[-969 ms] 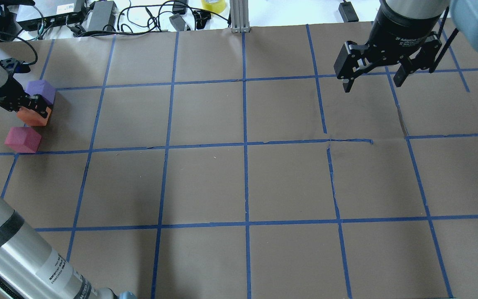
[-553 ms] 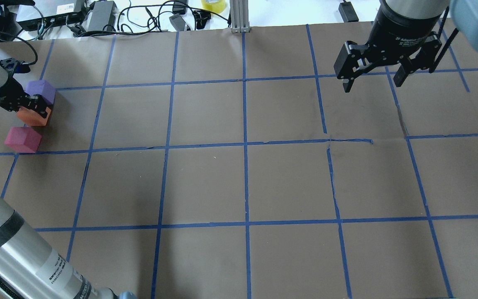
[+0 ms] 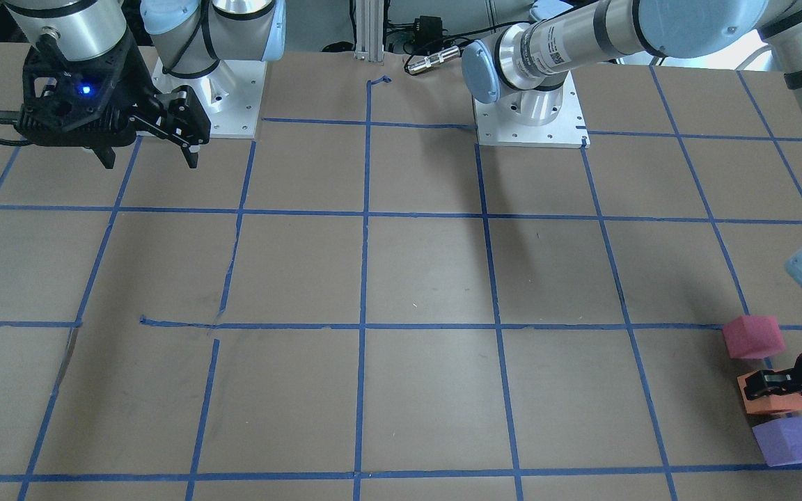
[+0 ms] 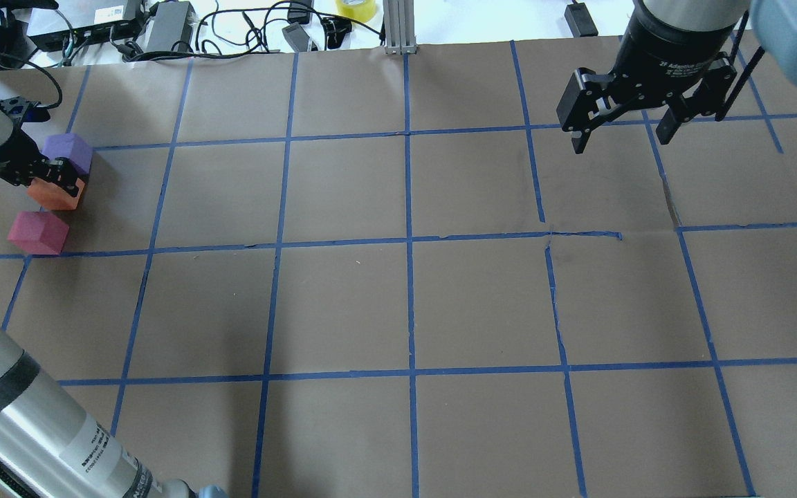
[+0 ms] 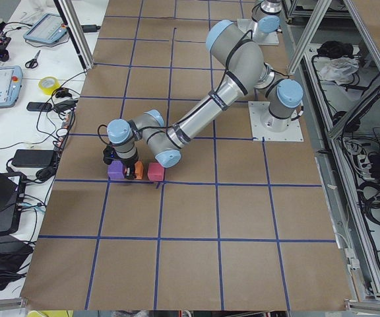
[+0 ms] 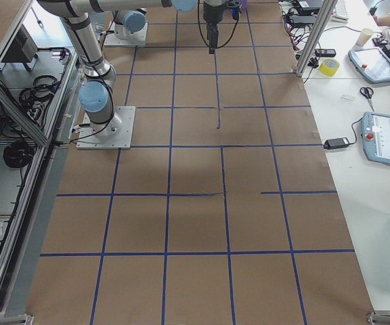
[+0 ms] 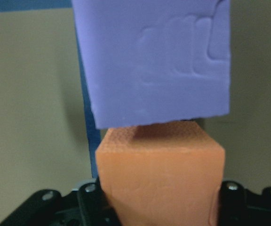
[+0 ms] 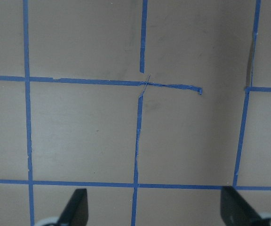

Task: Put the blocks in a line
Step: 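Press the held orange cube down against the purple cube to align it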

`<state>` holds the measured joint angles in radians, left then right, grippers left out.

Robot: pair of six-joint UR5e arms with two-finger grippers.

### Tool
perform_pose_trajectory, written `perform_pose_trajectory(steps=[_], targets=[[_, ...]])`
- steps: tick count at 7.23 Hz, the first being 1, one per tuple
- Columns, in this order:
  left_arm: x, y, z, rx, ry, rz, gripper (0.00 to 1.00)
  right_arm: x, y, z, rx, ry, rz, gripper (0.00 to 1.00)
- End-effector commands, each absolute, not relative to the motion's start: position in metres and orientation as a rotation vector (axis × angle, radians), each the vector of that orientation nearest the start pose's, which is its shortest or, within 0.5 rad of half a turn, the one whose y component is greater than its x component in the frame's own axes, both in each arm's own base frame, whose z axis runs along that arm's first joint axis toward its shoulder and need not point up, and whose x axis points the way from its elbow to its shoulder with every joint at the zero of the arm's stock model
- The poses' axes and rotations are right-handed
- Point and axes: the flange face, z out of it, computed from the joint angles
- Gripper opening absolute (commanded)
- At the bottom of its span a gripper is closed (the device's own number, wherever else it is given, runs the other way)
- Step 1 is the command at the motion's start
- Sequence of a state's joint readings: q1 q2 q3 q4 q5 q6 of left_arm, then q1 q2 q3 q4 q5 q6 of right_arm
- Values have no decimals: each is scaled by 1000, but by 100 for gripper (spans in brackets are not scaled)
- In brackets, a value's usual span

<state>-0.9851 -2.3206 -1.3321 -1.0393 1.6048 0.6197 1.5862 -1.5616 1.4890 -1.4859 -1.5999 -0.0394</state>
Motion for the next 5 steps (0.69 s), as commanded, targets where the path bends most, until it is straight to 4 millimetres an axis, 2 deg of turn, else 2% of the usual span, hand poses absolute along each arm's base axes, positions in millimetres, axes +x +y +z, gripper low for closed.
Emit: perform_pose_trajectory(steps=[1,2,4,5], targets=[[298,-684,185,52,3100,0,43,138,-492,515,-85,3169,20,100],[297,-683,184,50,3106,0,97,138,-492,516,-88,3169,18,100],[296,-682,183,50,3112,17,100,138,-492,516,-85,3169,18,100],[297,-683,189,54,3107,8,100,138,-491,515,-85,3169,22,100]])
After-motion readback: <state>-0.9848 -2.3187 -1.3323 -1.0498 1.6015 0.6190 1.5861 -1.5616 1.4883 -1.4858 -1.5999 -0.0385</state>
